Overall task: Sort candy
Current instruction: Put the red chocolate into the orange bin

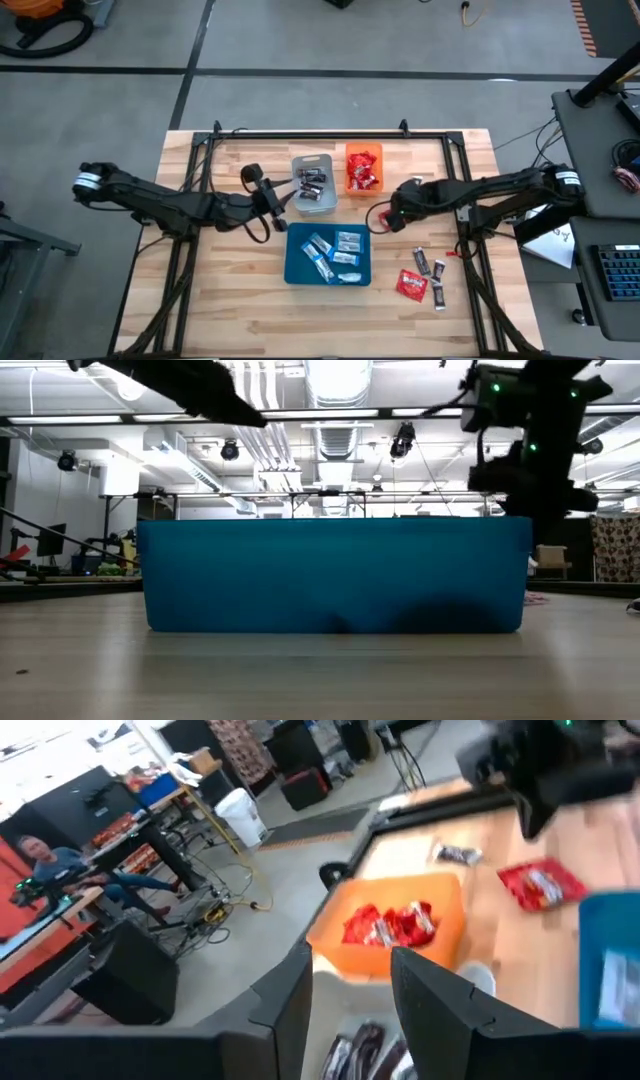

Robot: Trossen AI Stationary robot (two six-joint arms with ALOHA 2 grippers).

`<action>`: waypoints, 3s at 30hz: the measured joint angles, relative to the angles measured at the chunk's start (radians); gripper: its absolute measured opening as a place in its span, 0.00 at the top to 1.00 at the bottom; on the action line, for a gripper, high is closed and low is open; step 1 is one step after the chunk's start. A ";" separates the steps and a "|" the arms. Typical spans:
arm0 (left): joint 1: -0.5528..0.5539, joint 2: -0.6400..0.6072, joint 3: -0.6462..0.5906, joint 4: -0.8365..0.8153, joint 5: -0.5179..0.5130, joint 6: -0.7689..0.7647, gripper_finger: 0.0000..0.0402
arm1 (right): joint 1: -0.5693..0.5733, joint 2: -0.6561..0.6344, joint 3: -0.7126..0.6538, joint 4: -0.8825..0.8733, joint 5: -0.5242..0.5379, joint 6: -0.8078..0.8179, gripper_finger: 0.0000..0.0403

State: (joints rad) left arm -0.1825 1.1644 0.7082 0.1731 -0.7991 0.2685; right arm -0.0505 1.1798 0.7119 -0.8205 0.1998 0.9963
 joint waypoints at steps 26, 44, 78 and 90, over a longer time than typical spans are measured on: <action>-0.004 -0.183 -0.150 -0.130 0.163 -0.050 0.72 | 0.000 0.073 0.066 -0.003 -0.134 0.163 0.59; -0.004 -0.234 -0.208 -0.073 0.164 -0.073 0.72 | -0.049 0.362 0.073 0.119 -0.049 0.149 0.34; -0.004 -0.234 -0.212 0.050 0.154 -0.103 0.72 | -0.105 -0.141 0.069 0.339 0.057 -0.249 0.97; -0.003 -0.182 -0.212 0.146 0.154 -0.151 0.72 | -0.288 0.094 0.069 0.723 0.187 -0.569 0.97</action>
State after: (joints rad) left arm -0.1860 0.9828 0.4960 0.3189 -0.6453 0.1176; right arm -0.3381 1.2736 0.7811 -0.0979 0.3864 0.4271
